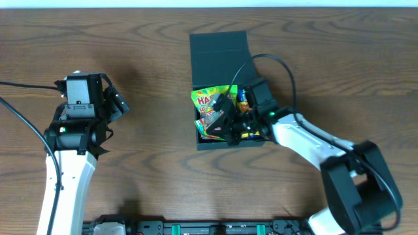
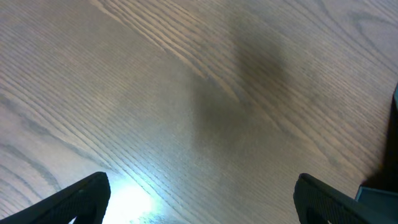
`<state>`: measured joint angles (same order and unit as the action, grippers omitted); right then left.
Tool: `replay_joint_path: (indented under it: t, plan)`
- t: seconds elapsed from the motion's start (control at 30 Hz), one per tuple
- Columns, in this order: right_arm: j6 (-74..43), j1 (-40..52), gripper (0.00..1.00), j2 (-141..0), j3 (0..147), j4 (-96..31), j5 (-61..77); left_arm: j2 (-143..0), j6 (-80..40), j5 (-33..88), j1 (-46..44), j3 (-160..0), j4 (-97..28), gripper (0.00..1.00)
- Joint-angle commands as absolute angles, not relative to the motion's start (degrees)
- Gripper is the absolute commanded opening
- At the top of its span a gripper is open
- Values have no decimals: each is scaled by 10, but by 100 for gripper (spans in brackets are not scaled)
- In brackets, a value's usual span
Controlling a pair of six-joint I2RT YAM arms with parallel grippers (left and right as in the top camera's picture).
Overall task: Pack container
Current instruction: 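Press the gummy bag and packets down into the box with the right gripper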
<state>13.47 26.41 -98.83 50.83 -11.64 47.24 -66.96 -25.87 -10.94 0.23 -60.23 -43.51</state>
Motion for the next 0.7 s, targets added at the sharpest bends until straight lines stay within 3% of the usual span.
replay_joint_path:
  t: [0.0, 0.27, 0.5, 0.67]
  plan:
    - [145, 273, 1, -1024, 505, -108, 422, -667, -257, -120, 4, -609, -437, 95]
    - [141, 257, 1, -1010, 507, -109, 457, -667, -257, -120, 4, -609, -437, 95]
    - [127, 248, 1, -867, 507, -152, 387, -667, -257, -120, 4, -609, -437, 95]
    - [143, 248, 1, -868, 507, -144, 371, -667, -257, -120, 4, -609, -437, 95]
